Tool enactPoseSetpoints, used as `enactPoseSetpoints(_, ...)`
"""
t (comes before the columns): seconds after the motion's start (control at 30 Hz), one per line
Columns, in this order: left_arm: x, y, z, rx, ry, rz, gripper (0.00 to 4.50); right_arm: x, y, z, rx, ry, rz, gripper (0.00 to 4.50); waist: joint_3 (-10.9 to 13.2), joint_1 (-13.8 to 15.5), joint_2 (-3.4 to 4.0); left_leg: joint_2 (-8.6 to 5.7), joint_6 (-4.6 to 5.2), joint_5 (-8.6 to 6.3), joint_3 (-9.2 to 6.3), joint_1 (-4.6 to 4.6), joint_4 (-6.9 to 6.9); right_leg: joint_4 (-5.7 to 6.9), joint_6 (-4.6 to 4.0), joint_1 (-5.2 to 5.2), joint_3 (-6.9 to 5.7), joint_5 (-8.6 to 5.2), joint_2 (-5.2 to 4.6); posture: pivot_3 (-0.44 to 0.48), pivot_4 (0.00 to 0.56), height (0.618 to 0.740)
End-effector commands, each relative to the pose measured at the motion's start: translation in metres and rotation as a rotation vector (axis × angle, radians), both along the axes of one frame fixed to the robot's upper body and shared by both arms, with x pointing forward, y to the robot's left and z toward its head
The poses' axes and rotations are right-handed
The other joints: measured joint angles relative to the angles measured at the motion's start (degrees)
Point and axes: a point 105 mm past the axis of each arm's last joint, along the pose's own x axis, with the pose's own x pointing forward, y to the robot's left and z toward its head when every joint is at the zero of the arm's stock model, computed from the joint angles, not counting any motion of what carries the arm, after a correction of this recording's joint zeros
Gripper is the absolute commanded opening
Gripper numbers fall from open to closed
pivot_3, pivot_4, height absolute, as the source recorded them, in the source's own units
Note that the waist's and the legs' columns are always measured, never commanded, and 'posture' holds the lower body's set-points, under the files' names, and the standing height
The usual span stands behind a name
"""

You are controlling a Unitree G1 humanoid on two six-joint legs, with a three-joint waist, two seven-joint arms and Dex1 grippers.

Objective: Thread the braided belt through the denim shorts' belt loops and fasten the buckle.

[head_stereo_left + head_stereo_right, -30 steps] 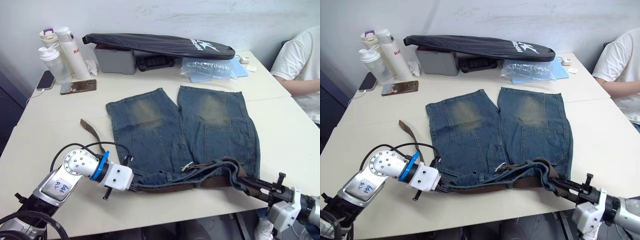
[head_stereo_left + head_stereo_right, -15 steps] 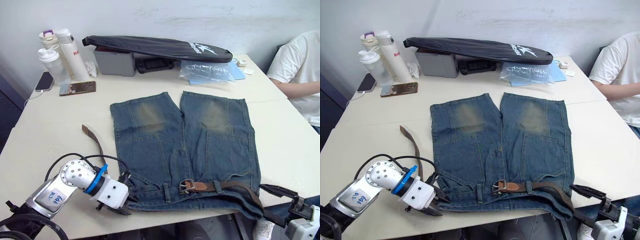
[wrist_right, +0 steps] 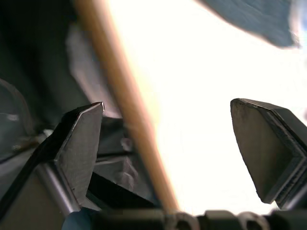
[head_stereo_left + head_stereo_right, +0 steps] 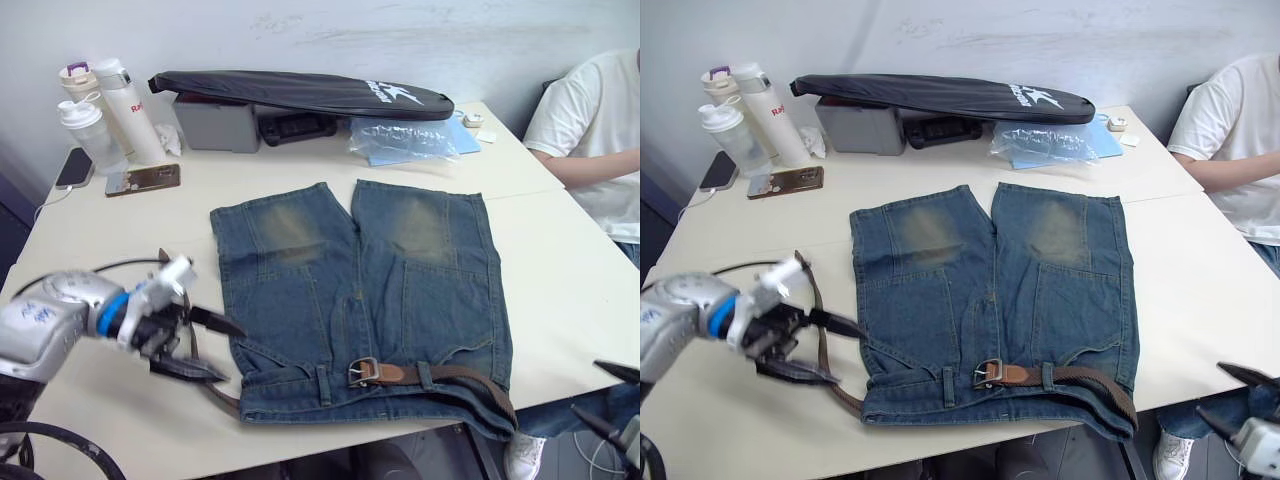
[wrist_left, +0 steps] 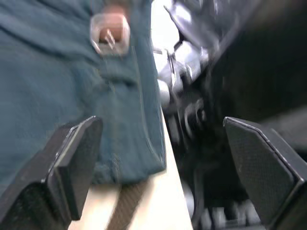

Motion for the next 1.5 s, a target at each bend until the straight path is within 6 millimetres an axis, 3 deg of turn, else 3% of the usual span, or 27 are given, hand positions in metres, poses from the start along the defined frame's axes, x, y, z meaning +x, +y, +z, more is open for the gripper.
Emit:
enactPoseSetpoints(0.03,0.024,-0.004,0.031,-0.108,-0.056,0.101,4.44,0.025,-0.013,0.039,0.032,-0.147,-0.078,4.50,0.0,0.0,0.05,0.04,-0.06,-0.03,-0.03,-0.02,0.06,0.00,0.23,0.01,-0.01,0.12,0.04,0.000,0.150,0.740)
enactPoseSetpoints(0.07,0.030,-0.010,0.037,-0.126,-0.076,0.112,4.44,0.045,-0.014,0.062,0.089,-0.204,-0.112,4.50,0.0,0.1,0.15,0.04,-0.13,-0.07,-0.06,-0.03,0.11,0.01,0.81,0.03,0.00,0.41,0.08,0.000,0.150,0.740)
enactPoseSetpoints(0.13,0.040,-0.025,0.039,-0.120,-0.121,0.127,4.44,0.071,0.004,0.098,0.198,-0.218,-0.069,4.50,0.2,0.0,0.40,0.05,-0.21,-0.10,-0.08,-0.09,0.24,0.01,1.07,0.05,0.06,0.51,0.12,0.000,0.150,0.740)
enactPoseSetpoints(0.2,0.047,-0.043,0.036,-0.103,-0.158,0.131,4.44,0.088,0.030,0.114,0.328,-0.133,-0.043,4.50,0.3,0.0,0.86,0.09,-0.37,-0.19,-0.04,-0.25,0.57,0.03,1.59,0.04,0.15,0.69,0.17,0.000,0.150,0.740)
enactPoseSetpoints(0.27,0.064,-0.059,0.027,-0.066,-0.189,0.222,4.44,0.098,0.059,0.109,0.492,0.052,-0.083,4.50,0.3,0.7,0.95,0.12,-0.44,-0.23,-0.11,-0.30,0.56,0.12,1.86,-0.04,0.20,0.78,0.25,0.000,0.150,0.740)
enactPoseSetpoints(0.37,0.077,-0.078,0.008,0.033,-0.224,0.295,4.44,0.096,0.115,0.099,0.730,0.319,-0.107,4.50,0.1,1.9,0.99,0.32,-0.67,-0.21,-0.56,-0.71,0.53,0.16,1.84,-0.36,0.04,0.74,0.50,0.000,0.150,0.740)
enactPoseSetpoints(0.5,0.088,-0.099,-0.012,0.109,-0.233,0.364,4.44,0.102,0.161,0.096,0.726,0.418,-0.077,4.50,-0.4,3.8,1.42,0.41,-0.87,-0.03,-0.75,-2.10,0.82,0.60,1.87,-1.98,0.06,0.77,0.70,0.000,0.150,0.740)
enactPoseSetpoints(0.6,0.096,-0.107,-0.030,0.196,-0.251,0.375,4.44,0.117,0.163,0.084,0.689,0.472,-0.157,4.50,-0.3,4.1,1.21,0.28,-0.84,-0.04,-0.73,-2.25,1.08,0.56,1.92,-2.23,0.09,0.80,0.55,0.000,0.150,0.740)
enactPoseSetpoints(0.73,0.102,-0.122,-0.035,0.227,-0.261,0.392,4.44,0.133,0.159,0.058,0.652,0.531,-0.248,4.50,-0.3,4.0,1.04,-0.03,-0.53,0.10,-0.65,-2.18,1.05,0.46,1.95,-2.07,0.06,0.82,0.14,0.000,0.150,0.740)
enactPoseSetpoints(0.9,0.101,-0.127,-0.053,0.280,-0.211,0.422,4.44,0.139,0.159,0.020,0.656,0.635,-0.323,4.50,-0.3,3.9,1.13,-0.01,-0.50,0.13,-0.60,-2.16,0.98,0.58,1.98,-2.16,0.06,0.86,0.20,0.000,0.150,0.740)
enactPoseSetpoints(1.07,0.093,-0.122,-0.075,0.334,-0.128,0.452,2.99,0.129,0.170,-0.006,0.695,0.764,-0.365,4.50,-0.9,3.6,0.82,0.11,-0.64,0.20,-0.61,-2.02,0.85,0.70,1.97,-2.22,0.11,0.86,0.35,0.000,0.150,0.740)
enactPoseSetpoints(1.17,0.088,-0.122,-0.081,0.361,-0.108,0.449,1.68,0.127,0.169,-0.013,0.710,0.795,-0.405,3.62,-1.2,3.7,0.56,0.10,-0.65,0.19,-0.64,-1.98,0.85,0.68,1.96,-2.11,0.08,0.85,0.31,0.000,0.150,0.740)
enactPoseSetpoints(1.3,0.093,-0.116,-0.083,0.388,-0.117,0.482,0.01,0.138,0.170,-0.009,0.737,0.748,-0.408,1.78,-1.6,3.8,0.32,0.08,-0.69,0.15,-0.72,-1.99,0.76,0.60,1.91,-2.08,0.00,0.83,0.30,0.000,0.150,0.740)
enactPoseSetpoints(1.37,0.101,-0.112,-0.081,0.391,-0.136,0.519,0.00,0.144,0.173,-0.005,0.740,0.727,-0.388,0.72,-1.7,3.7,0.33,0.09,-0.70,0.15,-0.75,-1.98,0.72,0.59,1.88,-2.08,-0.03,0.81,0.31,0.000,0.150,0.740)
enactPoseSetpoints(1.43,0.108,-0.107,-0.079,0.390,-0.152,0.553,0.00,0.149,0.176,-0.001,0.744,0.703,-0.370,0.05,-1.8,3.7,0.40,0.08,-0.71,0.15,-0.72,-1.99,0.73,0.59,1.88,-2.08,0.00,0.81,0.30,0.000,0.150,0.740)
enactPoseSetpoints(1.5,0.121,-0.094,-0.076,0.399,-0.177,0.611,0.00,0.165,0.184,0.009,0.743,0.646,-0.336,0.05,-1.8,3.5,0.37,0.08,-0.74,0.18,-0.72,-1.98,0.73,0.59,1.88,-2.08,0.00,0.81,0.30,0.000,0.150,0.740)
